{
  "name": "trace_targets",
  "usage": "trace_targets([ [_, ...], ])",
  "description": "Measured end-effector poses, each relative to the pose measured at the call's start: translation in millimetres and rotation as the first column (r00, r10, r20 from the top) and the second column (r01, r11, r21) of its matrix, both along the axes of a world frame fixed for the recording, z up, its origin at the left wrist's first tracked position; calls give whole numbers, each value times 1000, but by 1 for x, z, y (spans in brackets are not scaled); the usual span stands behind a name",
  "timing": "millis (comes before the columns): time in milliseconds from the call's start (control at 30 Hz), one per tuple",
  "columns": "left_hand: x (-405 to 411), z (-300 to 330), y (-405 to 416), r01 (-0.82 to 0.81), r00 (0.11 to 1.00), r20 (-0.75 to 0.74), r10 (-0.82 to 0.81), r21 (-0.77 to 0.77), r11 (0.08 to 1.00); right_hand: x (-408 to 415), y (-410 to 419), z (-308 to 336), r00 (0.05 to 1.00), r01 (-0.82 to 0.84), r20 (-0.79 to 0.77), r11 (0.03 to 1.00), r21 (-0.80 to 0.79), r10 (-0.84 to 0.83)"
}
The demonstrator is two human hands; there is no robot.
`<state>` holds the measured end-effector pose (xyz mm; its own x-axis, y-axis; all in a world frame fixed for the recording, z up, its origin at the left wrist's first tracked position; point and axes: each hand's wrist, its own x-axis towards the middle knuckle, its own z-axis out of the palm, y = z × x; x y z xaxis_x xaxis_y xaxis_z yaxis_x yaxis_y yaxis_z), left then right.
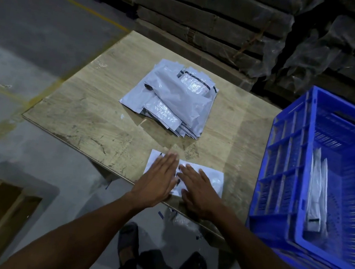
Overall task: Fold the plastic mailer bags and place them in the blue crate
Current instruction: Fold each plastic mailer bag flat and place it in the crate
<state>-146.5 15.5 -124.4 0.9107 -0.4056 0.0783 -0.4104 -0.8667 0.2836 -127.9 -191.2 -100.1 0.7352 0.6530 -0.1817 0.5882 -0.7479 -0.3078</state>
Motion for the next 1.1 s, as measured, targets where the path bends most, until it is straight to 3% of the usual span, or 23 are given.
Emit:
trace_targets([
  [67, 5, -5, -11, 12, 999, -32, -13, -17, 1000, -7, 5, -7, 990, 137, -28, 987, 85, -135],
  [133, 6, -14, -15, -23, 999, -33, 24, 32, 999, -10, 10, -15, 979, 201, 18, 978, 62, -203],
  [267, 2, -18, -12, -41, 999, -10, 43, 133, 990, -16, 11, -21, 967, 228, 124, 974, -13, -224],
  [600, 2, -14, -9, -45, 997, -55, 55, 158, 986, -27, -12, -21, 923, 381, 115, 911, -158, -366],
  [933, -11, -16, 21, -77, 996, -25, 84, 193, 978, -28, -15, -6, 906, 419, 41, 883, -212, -420],
  [1000, -12, -16, 18, -78, 996, -24, 85, 197, 977, -28, -4, -1, 920, 389, 134, 899, -201, -368],
  [1100, -11, -17, 19, -81, 996, -32, 89, 196, 977, -22, 19, -9, 972, 226, 102, 965, -134, -213],
])
